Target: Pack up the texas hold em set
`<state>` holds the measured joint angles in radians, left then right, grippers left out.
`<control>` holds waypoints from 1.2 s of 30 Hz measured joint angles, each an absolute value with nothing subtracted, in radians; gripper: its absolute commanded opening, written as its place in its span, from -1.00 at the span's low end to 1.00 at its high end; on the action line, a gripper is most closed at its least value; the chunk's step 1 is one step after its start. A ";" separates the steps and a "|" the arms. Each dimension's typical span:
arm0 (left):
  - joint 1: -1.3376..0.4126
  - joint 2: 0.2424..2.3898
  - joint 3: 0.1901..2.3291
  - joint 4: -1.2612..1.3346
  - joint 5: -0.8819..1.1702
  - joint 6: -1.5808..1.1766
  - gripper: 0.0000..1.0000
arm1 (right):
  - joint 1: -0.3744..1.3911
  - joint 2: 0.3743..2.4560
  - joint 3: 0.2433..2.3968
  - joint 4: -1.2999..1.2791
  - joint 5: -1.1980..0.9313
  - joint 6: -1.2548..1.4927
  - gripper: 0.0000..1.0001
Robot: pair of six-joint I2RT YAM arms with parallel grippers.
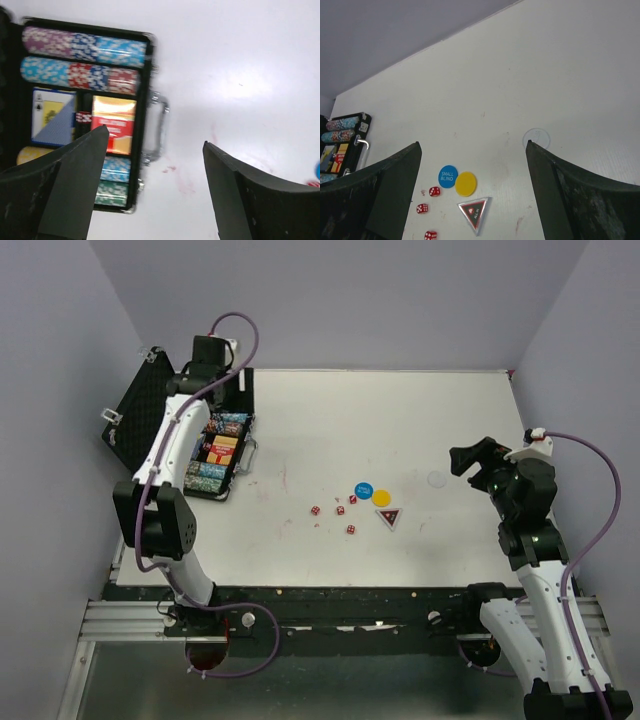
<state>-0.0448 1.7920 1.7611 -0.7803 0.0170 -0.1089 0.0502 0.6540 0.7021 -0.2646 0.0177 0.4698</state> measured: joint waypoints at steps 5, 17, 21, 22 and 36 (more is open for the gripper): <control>-0.249 1.663 1.628 -0.757 0.017 -0.186 0.73 | 0.050 0.657 0.702 -0.265 0.002 0.470 0.86; -0.578 1.531 1.165 -0.586 0.031 -0.324 0.71 | 0.050 0.644 0.702 -0.267 -0.015 0.470 0.86; -0.661 1.586 1.127 -0.541 0.019 -0.323 0.73 | 0.050 0.640 0.702 -0.268 -0.017 0.470 0.86; -0.669 1.594 1.121 -0.535 0.015 -0.323 0.73 | 0.050 0.640 0.702 -0.268 -0.017 0.470 0.86; -0.729 1.723 1.099 -0.450 -0.041 -0.307 0.27 | 0.050 0.641 0.702 -0.273 -0.018 0.470 0.86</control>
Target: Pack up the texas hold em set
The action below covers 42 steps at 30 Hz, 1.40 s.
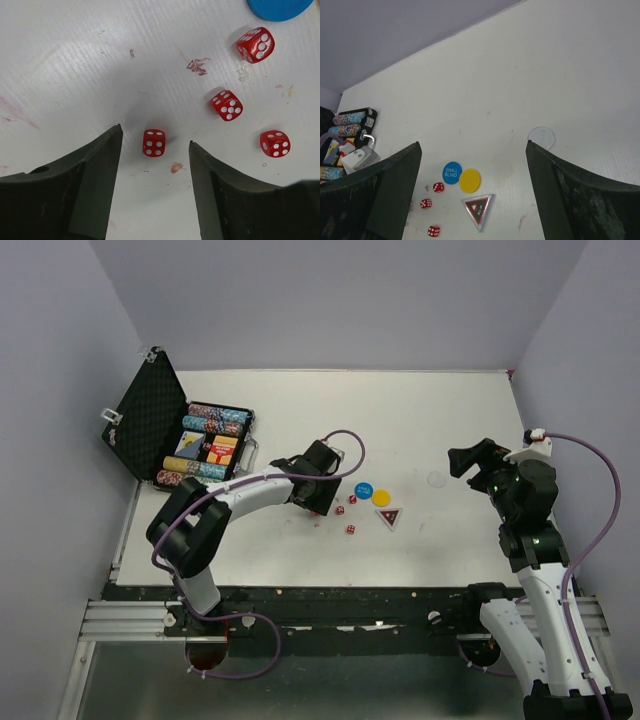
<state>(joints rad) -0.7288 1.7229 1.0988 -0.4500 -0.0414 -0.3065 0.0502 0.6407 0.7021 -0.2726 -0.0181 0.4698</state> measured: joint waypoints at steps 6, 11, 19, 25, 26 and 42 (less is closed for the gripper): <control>-0.730 1.723 1.063 -0.427 -0.045 -0.292 0.11 | 0.050 0.641 0.702 -0.273 -0.018 0.470 0.86; -0.735 1.733 1.062 -0.421 -0.052 -0.282 0.03 | 0.050 0.641 0.702 -0.273 -0.018 0.470 0.86; -0.738 1.739 1.062 -0.409 -0.061 -0.274 -0.14 | 0.050 0.641 0.702 -0.273 -0.018 0.470 0.86; -0.743 1.750 1.062 -0.406 -0.068 -0.272 -0.34 | 0.050 0.641 0.702 -0.273 -0.018 0.470 0.86; -0.744 1.750 1.062 -0.406 -0.070 -0.272 -0.43 | 0.050 0.641 0.702 -0.273 -0.018 0.470 0.86; -0.748 1.752 1.066 -0.405 -0.073 -0.255 -1.00 | 0.050 0.641 0.702 -0.273 -0.025 0.470 0.86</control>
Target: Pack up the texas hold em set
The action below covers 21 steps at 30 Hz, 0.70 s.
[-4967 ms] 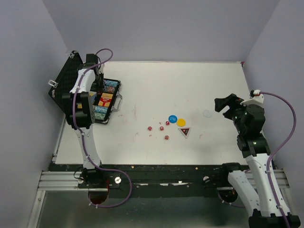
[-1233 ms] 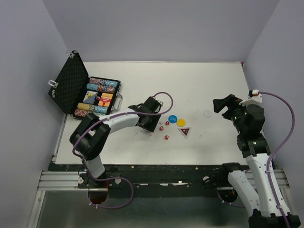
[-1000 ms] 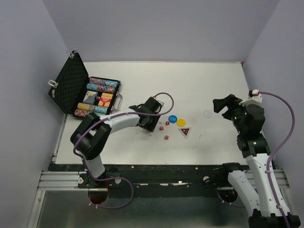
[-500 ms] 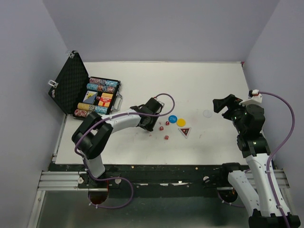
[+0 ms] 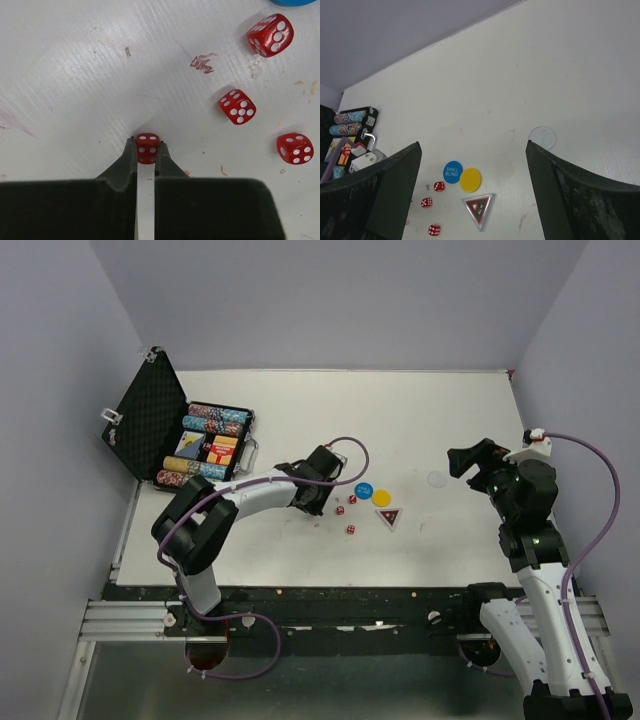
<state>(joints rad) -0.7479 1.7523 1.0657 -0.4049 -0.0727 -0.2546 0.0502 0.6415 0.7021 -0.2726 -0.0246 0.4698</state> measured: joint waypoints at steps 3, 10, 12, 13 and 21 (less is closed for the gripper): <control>-0.735 1.752 1.073 -0.419 -0.067 -0.244 -1.00 | 0.050 0.641 0.702 -0.273 -0.025 0.470 0.86; -0.587 1.702 1.154 -0.491 -0.023 -0.240 -1.00 | 0.050 0.641 0.702 -0.273 -0.025 0.470 0.86; -0.520 1.685 1.201 -0.516 -0.010 -0.240 -1.00 | 0.050 0.641 0.702 -0.274 -0.025 0.470 0.86; -0.479 1.682 1.237 -0.534 -0.006 -0.237 -1.00 | 0.050 0.641 0.702 -0.274 -0.025 0.470 0.86; -0.289 1.707 1.435 -0.616 -0.001 -0.138 -1.00 | 0.050 0.640 0.702 -0.275 -0.033 0.470 0.86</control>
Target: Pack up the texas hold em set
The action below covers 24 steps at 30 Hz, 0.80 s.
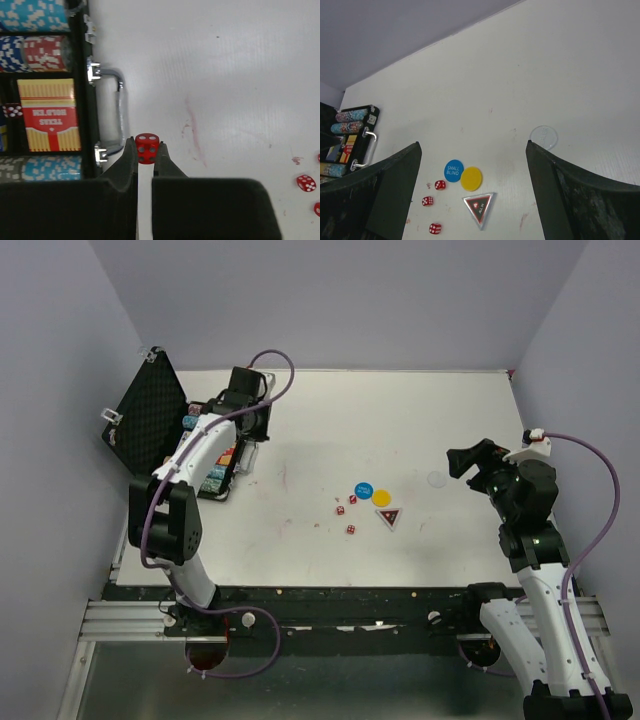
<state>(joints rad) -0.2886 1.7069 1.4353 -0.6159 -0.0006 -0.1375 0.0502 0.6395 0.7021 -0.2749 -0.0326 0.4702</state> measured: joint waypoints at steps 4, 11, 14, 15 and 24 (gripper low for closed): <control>-0.187 1.780 1.519 -0.644 0.002 -0.067 -1.00 | 0.050 0.639 0.702 -0.275 -0.033 0.470 0.86; -0.037 1.877 1.565 -0.678 0.002 0.042 -1.00 | 0.050 0.642 0.702 -0.275 -0.035 0.470 0.86; 0.020 1.916 1.600 -0.696 0.013 0.059 -1.00 | 0.050 0.645 0.702 -0.275 -0.036 0.470 0.86; 0.039 1.938 1.626 -0.704 0.020 0.060 -1.00 | 0.050 0.646 0.702 -0.275 -0.036 0.470 0.86; 0.090 2.084 1.747 -0.762 0.055 0.052 -1.00 | 0.050 0.655 0.702 -0.275 -0.039 0.470 0.86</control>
